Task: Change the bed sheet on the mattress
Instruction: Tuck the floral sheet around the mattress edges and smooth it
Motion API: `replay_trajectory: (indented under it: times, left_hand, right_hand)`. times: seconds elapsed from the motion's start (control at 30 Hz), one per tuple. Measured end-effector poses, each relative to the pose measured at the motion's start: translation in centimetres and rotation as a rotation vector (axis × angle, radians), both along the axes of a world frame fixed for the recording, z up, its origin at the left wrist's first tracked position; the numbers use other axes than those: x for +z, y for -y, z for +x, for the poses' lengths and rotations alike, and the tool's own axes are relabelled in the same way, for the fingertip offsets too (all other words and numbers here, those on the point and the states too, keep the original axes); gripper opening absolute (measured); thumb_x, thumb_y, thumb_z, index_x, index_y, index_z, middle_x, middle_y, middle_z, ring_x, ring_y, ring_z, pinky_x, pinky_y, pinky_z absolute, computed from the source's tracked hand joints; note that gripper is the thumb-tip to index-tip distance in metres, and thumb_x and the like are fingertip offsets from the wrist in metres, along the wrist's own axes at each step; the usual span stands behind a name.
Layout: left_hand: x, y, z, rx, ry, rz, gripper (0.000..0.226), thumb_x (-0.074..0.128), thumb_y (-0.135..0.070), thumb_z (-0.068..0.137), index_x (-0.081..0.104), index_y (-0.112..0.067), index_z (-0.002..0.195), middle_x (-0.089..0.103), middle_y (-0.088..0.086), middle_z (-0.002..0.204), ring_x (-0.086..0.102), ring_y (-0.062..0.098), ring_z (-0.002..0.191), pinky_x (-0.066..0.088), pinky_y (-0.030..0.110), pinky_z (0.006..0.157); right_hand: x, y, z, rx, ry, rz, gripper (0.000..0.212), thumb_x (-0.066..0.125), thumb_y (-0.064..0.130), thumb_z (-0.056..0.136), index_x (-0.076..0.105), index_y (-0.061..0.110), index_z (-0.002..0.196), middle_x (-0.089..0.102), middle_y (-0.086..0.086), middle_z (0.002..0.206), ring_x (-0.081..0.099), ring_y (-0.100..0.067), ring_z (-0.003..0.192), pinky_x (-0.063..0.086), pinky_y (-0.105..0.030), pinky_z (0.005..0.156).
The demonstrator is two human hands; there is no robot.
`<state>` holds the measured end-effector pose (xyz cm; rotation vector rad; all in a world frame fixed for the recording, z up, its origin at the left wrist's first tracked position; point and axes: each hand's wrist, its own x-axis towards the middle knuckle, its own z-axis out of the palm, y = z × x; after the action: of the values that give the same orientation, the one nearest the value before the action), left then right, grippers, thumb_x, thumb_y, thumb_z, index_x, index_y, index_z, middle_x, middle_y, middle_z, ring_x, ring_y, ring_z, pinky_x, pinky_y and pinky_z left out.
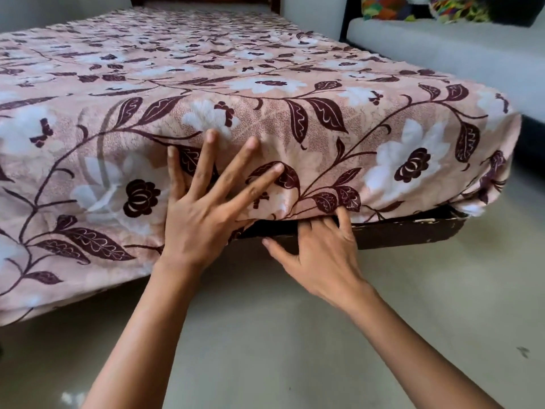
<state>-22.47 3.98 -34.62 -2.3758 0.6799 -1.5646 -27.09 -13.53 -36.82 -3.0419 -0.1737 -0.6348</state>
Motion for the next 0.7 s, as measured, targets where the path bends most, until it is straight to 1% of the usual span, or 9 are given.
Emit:
replay_trajectory:
  times: [0.03, 0.1, 0.17, 0.2, 0.3, 0.4, 0.53, 0.6, 0.7]
  left_hand:
    - [-0.1, -0.1, 0.0, 0.001, -0.008, 0.008, 0.073, 0.05, -0.058, 0.088, 0.012, -0.04, 0.148, -0.01, -0.007, 0.156, -0.019, 0.026, 0.142, -0.018, 0.051, 0.111]
    - [-0.6, -0.2, -0.2, 0.013, -0.018, 0.041, 0.081, 0.059, -0.052, 0.086, 0.009, -0.039, 0.148, -0.012, -0.006, 0.156, -0.02, 0.028, 0.141, -0.018, 0.052, 0.11]
    - [-0.9, -0.4, -0.6, 0.019, -0.028, 0.065, 0.081, 0.061, -0.047, 0.087, 0.008, -0.039, 0.148, -0.012, -0.005, 0.157, -0.019, 0.029, 0.141, -0.017, 0.052, 0.111]
    - [-1.0, -0.4, -0.7, 0.011, -0.031, 0.074, 0.078, 0.059, -0.043, 0.088, 0.01, -0.039, 0.148, -0.011, -0.005, 0.157, -0.018, 0.029, 0.142, -0.016, 0.052, 0.111]
    - [-0.9, -0.9, -1.2, -0.051, -0.094, 0.054, 0.072, 0.052, -0.045, 0.088, 0.013, -0.039, 0.148, -0.01, -0.004, 0.157, -0.015, 0.029, 0.143, -0.012, 0.051, 0.113]
    - [-1.0, -3.0, -2.3, -0.104, -0.177, 0.004, 0.068, 0.045, -0.057, 0.089, 0.015, -0.037, 0.147, -0.006, -0.005, 0.157, -0.012, 0.028, 0.143, -0.01, 0.051, 0.113]
    - [-0.7, -7.6, -3.3, -0.016, -0.085, -0.071, 0.053, 0.036, -0.036, 0.1, 0.015, -0.034, 0.149, -0.006, -0.003, 0.157, -0.012, 0.027, 0.143, -0.009, 0.048, 0.114]
    - [-0.5, -9.6, -3.1, 0.053, -0.035, -0.092, 0.055, 0.04, -0.037, 0.1, 0.014, -0.033, 0.149, -0.009, -0.003, 0.157, -0.015, 0.026, 0.142, -0.011, 0.046, 0.113]
    - [-0.6, -11.5, -2.8, 0.103, -0.07, -0.084, 0.068, 0.045, -0.053, 0.094, 0.01, -0.033, 0.149, -0.013, -0.003, 0.156, -0.018, 0.026, 0.141, -0.01, 0.048, 0.113]
  right_hand:
    - [0.6, -0.5, -0.2, -0.013, -0.065, 0.024, 0.079, 0.022, 0.07, 0.083, 0.071, 0.008, 0.074, 0.068, -0.008, 0.071, 0.064, -0.026, 0.077, 0.022, -0.041, 0.099]
    - [1.1, -1.0, -1.2, -0.013, -0.171, 0.043, 0.09, 0.008, 0.071, 0.081, 0.068, 0.008, 0.103, 0.068, -0.01, 0.103, 0.059, -0.026, 0.104, 0.017, -0.042, 0.105]
    - [1.0, -1.0, -3.4, 0.044, -0.21, 0.048, 0.094, 0.004, 0.07, 0.08, 0.05, 0.007, 0.132, 0.051, -0.011, 0.137, 0.041, -0.025, 0.13, 0.019, -0.039, 0.111]
    - [0.7, -0.9, -4.9, 0.061, -0.212, 0.078, 0.09, 0.009, 0.069, 0.084, 0.047, 0.005, 0.135, 0.047, -0.012, 0.141, 0.039, -0.025, 0.134, 0.022, -0.035, 0.111]
    - [-1.1, -1.1, -7.6, 0.13, -0.194, 0.114, 0.078, 0.017, 0.061, 0.093, 0.049, 0.003, 0.134, 0.047, -0.011, 0.141, 0.038, -0.021, 0.133, 0.025, -0.032, 0.104]
    - [-2.5, -2.2, -8.1, 0.237, -0.159, 0.167, 0.074, 0.032, 0.057, 0.088, 0.043, 0.003, 0.137, 0.043, -0.011, 0.144, 0.029, -0.019, 0.135, 0.026, -0.03, 0.104]
    - [-2.1, -5.1, -7.6, 0.309, -0.061, 0.162, 0.073, 0.037, 0.054, 0.086, 0.041, 0.003, 0.138, 0.041, -0.01, 0.146, 0.029, -0.021, 0.137, 0.026, -0.031, 0.105]
    - [-1.8, -6.5, -7.4, 0.355, -0.034, 0.148, 0.073, 0.037, 0.054, 0.085, 0.041, 0.003, 0.138, 0.04, -0.011, 0.146, 0.03, -0.021, 0.137, 0.025, -0.031, 0.105]
    - [-1.6, -8.1, -7.3, 0.393, -0.049, 0.119, 0.074, 0.035, 0.054, 0.086, 0.037, 0.004, 0.141, 0.038, -0.01, 0.147, 0.027, -0.019, 0.138, 0.023, -0.03, 0.106]
